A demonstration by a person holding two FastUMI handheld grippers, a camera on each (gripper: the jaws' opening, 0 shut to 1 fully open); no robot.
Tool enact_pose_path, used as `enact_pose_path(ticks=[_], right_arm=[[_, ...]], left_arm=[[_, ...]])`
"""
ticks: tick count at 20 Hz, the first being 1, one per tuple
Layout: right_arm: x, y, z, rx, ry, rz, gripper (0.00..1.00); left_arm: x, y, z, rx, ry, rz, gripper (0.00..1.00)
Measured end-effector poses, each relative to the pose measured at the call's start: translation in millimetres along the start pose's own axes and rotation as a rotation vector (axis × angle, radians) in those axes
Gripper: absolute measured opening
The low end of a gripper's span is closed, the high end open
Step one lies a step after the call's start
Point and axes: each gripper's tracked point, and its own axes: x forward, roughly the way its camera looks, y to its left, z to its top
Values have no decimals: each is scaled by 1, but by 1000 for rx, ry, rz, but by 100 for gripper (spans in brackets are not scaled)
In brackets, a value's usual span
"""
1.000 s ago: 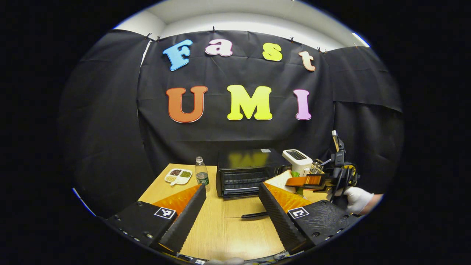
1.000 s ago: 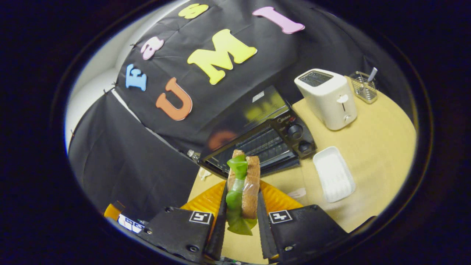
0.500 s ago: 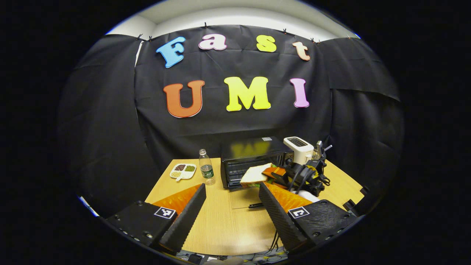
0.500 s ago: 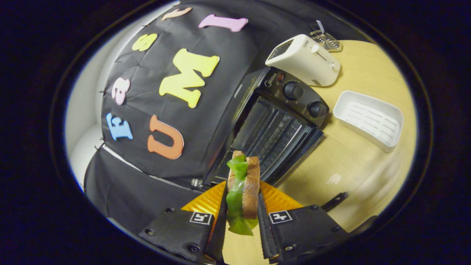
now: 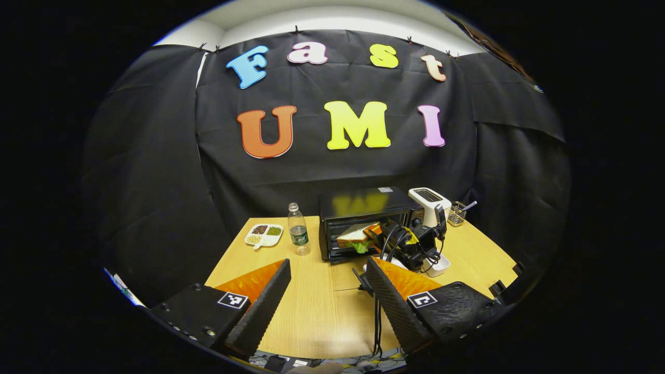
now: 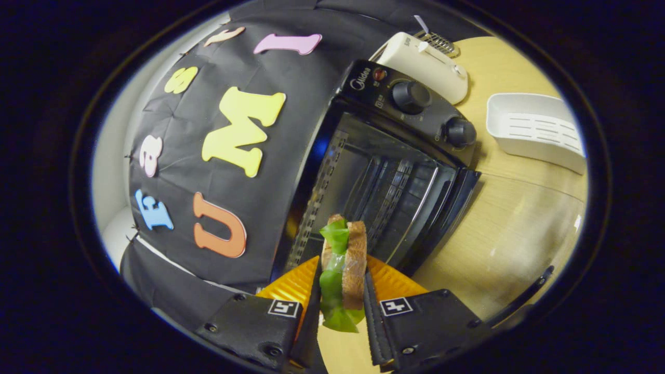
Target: Open the electric oven with the left hand, put the food in, and close the electric oven.
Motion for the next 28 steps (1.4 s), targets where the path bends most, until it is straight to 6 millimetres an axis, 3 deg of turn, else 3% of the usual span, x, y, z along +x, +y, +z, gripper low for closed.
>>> enact_pose_path(ticks=[4,9,10,11,12,13,14,15,16,17,19,21,22,23,24,25,26,27,28], right_arm=[[26,-13,18,17,-63,-8,43],[51,-17,23,-16,-90,-27,43],[53,-18,24,-58,-97,-46,53],[54,-19,24,-101,-99,-59,49],[55,-22,27,-147,-100,-78,38],[55,-27,25,-193,-92,-100,55],[53,-29,26,-219,-82,-120,59],[53,-30,27,-238,-77,-123,51],[53,-29,31,-265,-77,-128,58],[53,-26,33,-291,-79,-123,71],[48,-29,33,-375,-71,-156,96],[38,-35,34,-447,-52,-183,99],[32,-34,36,-479,-51,-177,87],[24,-37,38,-522,-44,-186,99],[16,-41,43,-567,-43,-199,100],[8,-44,47,-596,-33,-211,89],[-1,-46,50,-618,-17,-218,100],[-12,-44,53,-635,-8,-219,89],[-24,-42,57,-648,-2,-215,100]], left_arm=[[4,-2,-6,-14,26,-6,95],[10,-15,-6,-23,33,-41,96],[10,-16,-5,-21,29,-48,96],[11,-18,-4,-21,28,-55,96],[12,-18,-3,-23,23,-58,96],[12,-17,0,-26,17,-58,96],[13,-15,0,-34,15,-58,96],[14,-15,0,-50,17,-61,96],[15,-14,0,-68,19,-65,96],[16,-14,0,-80,20,-65,96],[17,-11,-1,-80,29,-56,96],[17,-9,3,-72,19,-54,96],[18,-8,7,-64,11,-49,96],[19,-8,9,-61,5,-50,95],[19,-11,11,-63,-2,-55,96],[20,-13,15,-66,-13,-61,95],[21,-15,17,-65,-19,-67,87],[21,-15,19,-62,-28,-68,95],[22,-15,20,-58,-36,-70,95]])
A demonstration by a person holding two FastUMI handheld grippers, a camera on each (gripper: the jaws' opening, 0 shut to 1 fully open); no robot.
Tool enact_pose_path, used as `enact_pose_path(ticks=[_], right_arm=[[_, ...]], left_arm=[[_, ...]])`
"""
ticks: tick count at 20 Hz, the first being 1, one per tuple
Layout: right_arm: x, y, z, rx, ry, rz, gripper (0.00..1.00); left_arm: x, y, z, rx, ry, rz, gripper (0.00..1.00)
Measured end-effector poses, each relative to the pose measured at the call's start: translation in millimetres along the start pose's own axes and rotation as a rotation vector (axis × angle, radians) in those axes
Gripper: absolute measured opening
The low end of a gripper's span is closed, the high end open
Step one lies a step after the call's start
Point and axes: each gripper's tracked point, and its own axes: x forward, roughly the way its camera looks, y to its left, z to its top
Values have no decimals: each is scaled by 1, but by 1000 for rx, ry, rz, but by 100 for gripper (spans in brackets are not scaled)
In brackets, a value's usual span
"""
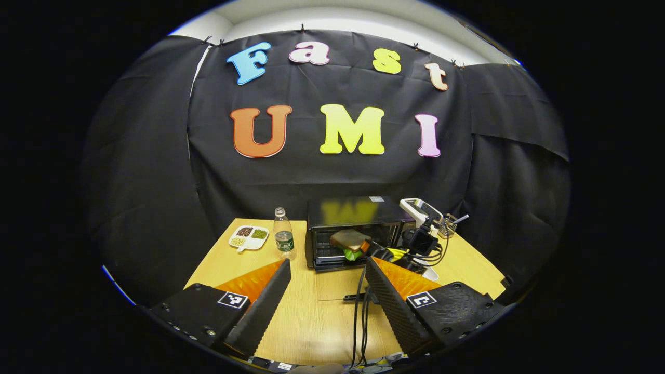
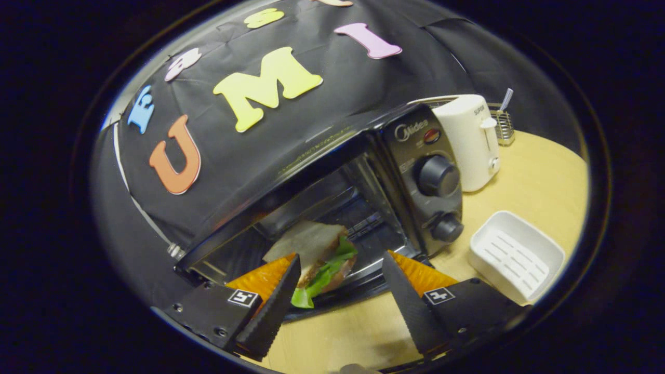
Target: Open the electric oven with the left hand, put the food in, and close the electric oven.
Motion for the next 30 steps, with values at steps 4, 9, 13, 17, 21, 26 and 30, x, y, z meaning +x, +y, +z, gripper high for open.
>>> enact_pose_path(ticks=[4,9,13,17,21,26,30], right_arm=[[-47,-1,15,-107,36,24,100],[-114,-15,48,-196,52,39,100],[-165,-46,74,-268,35,17,89],[-201,-75,99,-360,19,-4,100],[-228,-96,119,-390,5,-33,100],[-252,-124,128,-384,20,-66,100],[-261,-144,129,-410,49,-89,89]], left_arm=[[6,2,6,16,-54,11,87],[21,-9,-5,19,-62,-17,95],[34,-23,-28,15,-35,-27,95],[53,-29,-61,15,10,2,95],[83,-43,-109,22,98,-5,95],[112,-66,-167,7,206,-13,95],[129,-87,-208,-33,287,-24,95]])
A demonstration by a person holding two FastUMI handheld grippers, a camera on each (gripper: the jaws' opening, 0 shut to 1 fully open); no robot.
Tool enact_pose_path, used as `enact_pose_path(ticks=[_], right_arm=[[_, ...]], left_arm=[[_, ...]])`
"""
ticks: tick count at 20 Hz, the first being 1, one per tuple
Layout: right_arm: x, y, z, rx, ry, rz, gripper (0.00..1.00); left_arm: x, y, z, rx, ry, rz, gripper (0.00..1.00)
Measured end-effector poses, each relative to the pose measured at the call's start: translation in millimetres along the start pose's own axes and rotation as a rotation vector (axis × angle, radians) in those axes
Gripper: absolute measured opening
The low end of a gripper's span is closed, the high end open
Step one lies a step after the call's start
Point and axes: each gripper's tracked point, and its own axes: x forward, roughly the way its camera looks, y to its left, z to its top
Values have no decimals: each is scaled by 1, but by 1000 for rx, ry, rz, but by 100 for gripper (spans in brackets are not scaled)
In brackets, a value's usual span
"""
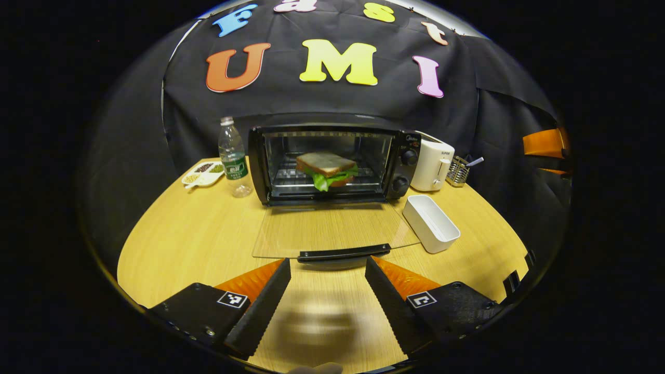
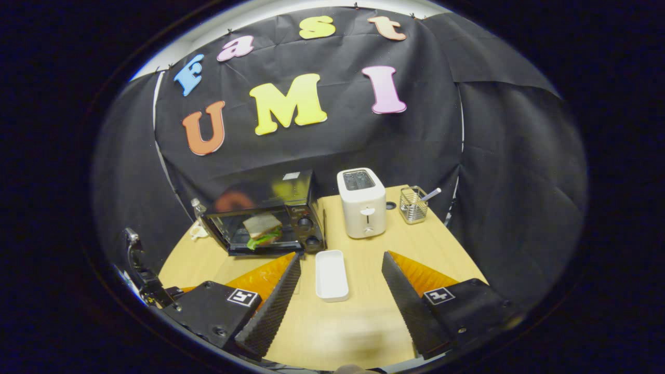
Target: Open the electric oven with the left hand, put the food in, and close the electric oven.
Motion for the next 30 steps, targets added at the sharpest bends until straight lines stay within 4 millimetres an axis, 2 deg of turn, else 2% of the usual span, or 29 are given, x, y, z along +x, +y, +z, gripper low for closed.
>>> enact_pose_path(ticks=[1,3,4,6,7,9,14,17,18,19,20,21,22,23,24,25,26,27,29,30], right_arm=[[0,-3,-1,-4,7,-6,100],[-3,-5,0,-17,11,-8,100],[-4,-7,0,-32,13,-7,90],[-4,-10,-1,-57,21,-10,90],[-6,-12,-1,-60,28,-12,100],[-7,-14,-3,-60,37,-14,100],[-3,-25,-5,-61,64,-30,100],[1,-26,-5,-49,69,-34,100],[2,-26,-5,-49,73,-35,90],[2,-26,-4,-48,72,-33,100],[3,-26,-4,-46,71,-34,90],[3,-25,-4,-41,69,-30,100],[3,-24,-3,-34,69,-29,91],[3,-25,-3,-28,69,-29,100],[3,-27,-3,-23,70,-37,100],[3,-28,-5,-13,72,-38,91],[3,-29,-5,-2,74,-37,100],[4,-30,-6,4,75,-39,91],[4,-30,-9,18,83,-38,91],[3,-30,-10,23,88,-35,100]], left_arm=[[5,-2,-7,-5,18,4,95],[18,-6,-22,-24,51,5,95],[23,-5,-29,-25,73,12,95],[34,-9,-40,-31,99,14,95],[39,-11,-45,-37,108,14,94],[47,-11,-54,-25,128,27,93],[68,-10,-53,-3,130,45,93],[76,-12,-44,24,110,45,94],[80,-14,-45,30,116,39,94],[82,-14,-42,34,110,36,94],[83,-14,-43,33,118,37,94],[84,-14,-41,28,117,39,94],[83,-14,-41,18,121,38,94],[82,-15,-40,8,121,35,94],[81,-16,-38,6,118,31,94],[80,-16,-35,7,115,29,94],[79,-16,-30,8,107,26,94],[76,-17,-25,11,99,22,94],[74,-18,-16,16,82,15,94],[74,-18,-10,22,75,13,94]])
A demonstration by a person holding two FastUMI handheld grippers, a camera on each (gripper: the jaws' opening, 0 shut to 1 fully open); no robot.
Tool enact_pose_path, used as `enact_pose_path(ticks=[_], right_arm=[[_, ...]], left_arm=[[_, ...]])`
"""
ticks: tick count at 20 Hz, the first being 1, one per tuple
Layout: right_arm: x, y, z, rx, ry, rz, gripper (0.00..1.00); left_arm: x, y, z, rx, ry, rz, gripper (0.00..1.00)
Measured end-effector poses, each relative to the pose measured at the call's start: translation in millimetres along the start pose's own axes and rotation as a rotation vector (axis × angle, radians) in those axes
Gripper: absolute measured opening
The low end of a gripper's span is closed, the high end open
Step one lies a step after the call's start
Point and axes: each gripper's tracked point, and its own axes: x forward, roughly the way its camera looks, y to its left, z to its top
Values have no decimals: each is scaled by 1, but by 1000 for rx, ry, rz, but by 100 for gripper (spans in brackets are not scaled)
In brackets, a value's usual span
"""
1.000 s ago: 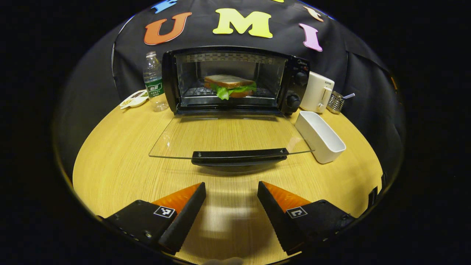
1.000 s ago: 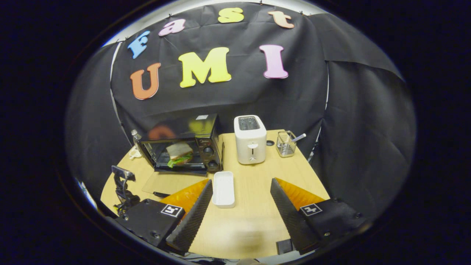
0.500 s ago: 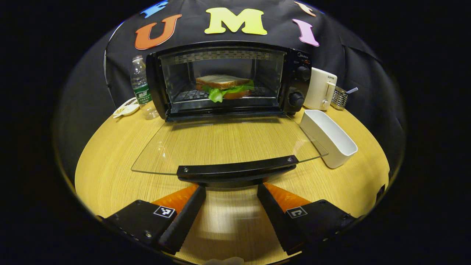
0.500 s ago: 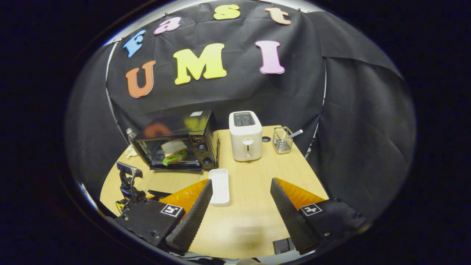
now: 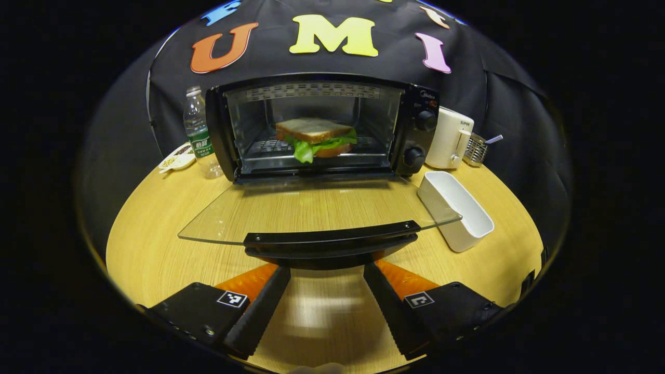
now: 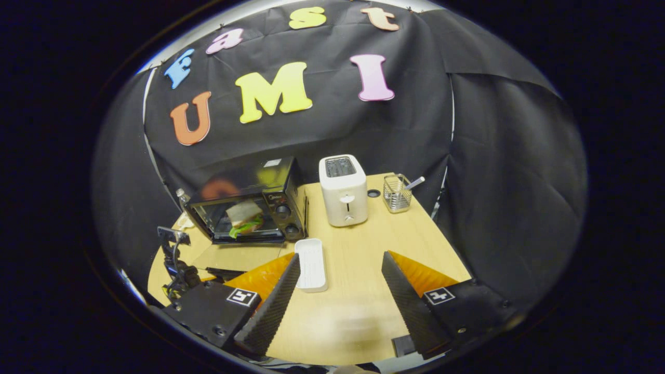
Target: Open the electric oven with the left hand, put the food in, and close the electric oven.
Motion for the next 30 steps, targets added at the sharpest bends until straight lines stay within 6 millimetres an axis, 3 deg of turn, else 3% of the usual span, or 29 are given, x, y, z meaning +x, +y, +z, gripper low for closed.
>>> enact_pose_path(ticks=[1,2,3,5,6,7,10,11,12,13,16,17,18,23,30], right_arm=[[1,0,-1,7,0,0,100],[0,1,-1,11,0,2,91],[0,1,-2,15,0,2,100],[-1,2,-2,23,-4,4,100],[-2,1,-3,27,-1,4,91],[-4,0,-3,33,-2,3,100],[-8,-6,-7,52,-6,-9,100],[-10,-7,-8,59,-8,-12,91],[-12,-10,-9,67,-7,-15,91],[-14,-13,-10,82,-9,-22,100],[-21,-22,-12,104,-18,-40,100],[-24,-24,-12,108,-22,-47,91],[-26,-25,-12,112,-25,-51,100],[-31,-25,-14,128,-29,-61,100],[-41,-17,-9,115,-46,-52,100]], left_arm=[[-1,0,6,4,-7,-2,94],[-2,0,11,5,-14,-5,94],[-4,-1,18,3,-22,-9,94],[-6,-2,33,11,-51,-19,94],[-6,-1,38,20,-56,-19,94],[-6,-1,45,25,-63,-22,94],[-6,0,68,28,-96,-24,94],[-5,1,75,27,-105,-24,94],[-4,5,81,31,-114,-14,94],[-3,7,87,27,-119,-11,94],[-1,9,103,1,-130,-16,94],[0,10,109,9,-137,-12,95],[2,11,114,23,-145,-10,95],[13,17,144,27,-170,10,95],[12,20,146,10,-154,6,96]])
